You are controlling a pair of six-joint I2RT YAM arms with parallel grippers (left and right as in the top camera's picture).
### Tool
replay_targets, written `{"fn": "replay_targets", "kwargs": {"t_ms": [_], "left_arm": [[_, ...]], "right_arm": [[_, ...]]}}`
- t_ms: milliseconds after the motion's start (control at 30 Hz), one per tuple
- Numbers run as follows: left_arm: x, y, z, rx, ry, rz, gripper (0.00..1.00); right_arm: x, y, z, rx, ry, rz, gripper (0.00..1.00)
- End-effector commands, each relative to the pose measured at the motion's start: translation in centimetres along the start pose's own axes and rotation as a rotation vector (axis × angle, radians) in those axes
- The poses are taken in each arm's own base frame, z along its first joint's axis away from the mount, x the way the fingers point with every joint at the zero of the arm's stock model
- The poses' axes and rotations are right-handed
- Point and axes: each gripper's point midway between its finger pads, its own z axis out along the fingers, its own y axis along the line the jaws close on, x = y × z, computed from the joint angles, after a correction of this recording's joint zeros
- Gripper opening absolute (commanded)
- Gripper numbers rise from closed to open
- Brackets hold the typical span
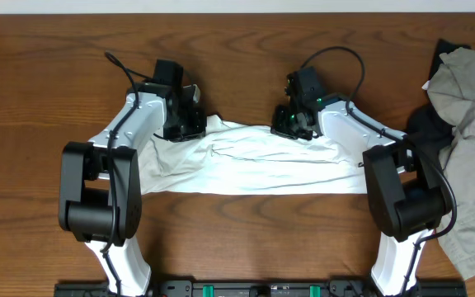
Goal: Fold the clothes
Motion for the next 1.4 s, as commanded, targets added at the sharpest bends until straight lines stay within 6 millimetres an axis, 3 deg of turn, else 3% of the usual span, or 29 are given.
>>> {"fn": "replay_targets", "kwargs": {"t_ms": [0,267,400,600,800,1000,1367], "left_arm": [[0.4,0.1,0.5,0.001,0.023,-0.010,0.10],[0.4,0.3,0.5,-0.009,0.020,-0.010,0.11],[0.3,0.7,0.5,-0.033,0.015,-0.010,0.11],[-0.1,2.9,0.3,-0.155,-0.009,-0.032,0.11],[1.6,4.5,-0.2,-0.194,0.055,-0.102,0.11],[2.6,5.1,-0.6,-0.204,0.099,-0.121,0.11],[3.1,6.5,1.2,-0.215,0.145,-0.136,0.12]], "right_arm": [[1.1,-0.2,0.1,0.012,0.050,-0.017,0.01],[3.5,-1.3,-1.5,0.080,0.149,0.002,0.01],[3.0,-1.6,-3.8,0.138,0.123,0.000,0.01],[1.7,-2.8,-7.4,0.268,0.034,-0.019,0.01],[3.1,-4.3,-9.7,0.354,0.058,-0.016,0.01],[4.9,-5.5,-10.2,0.409,0.133,-0.022,0.02],[5.4,-6.0,-8.7,0.389,0.128,-0.022,0.08]]}}
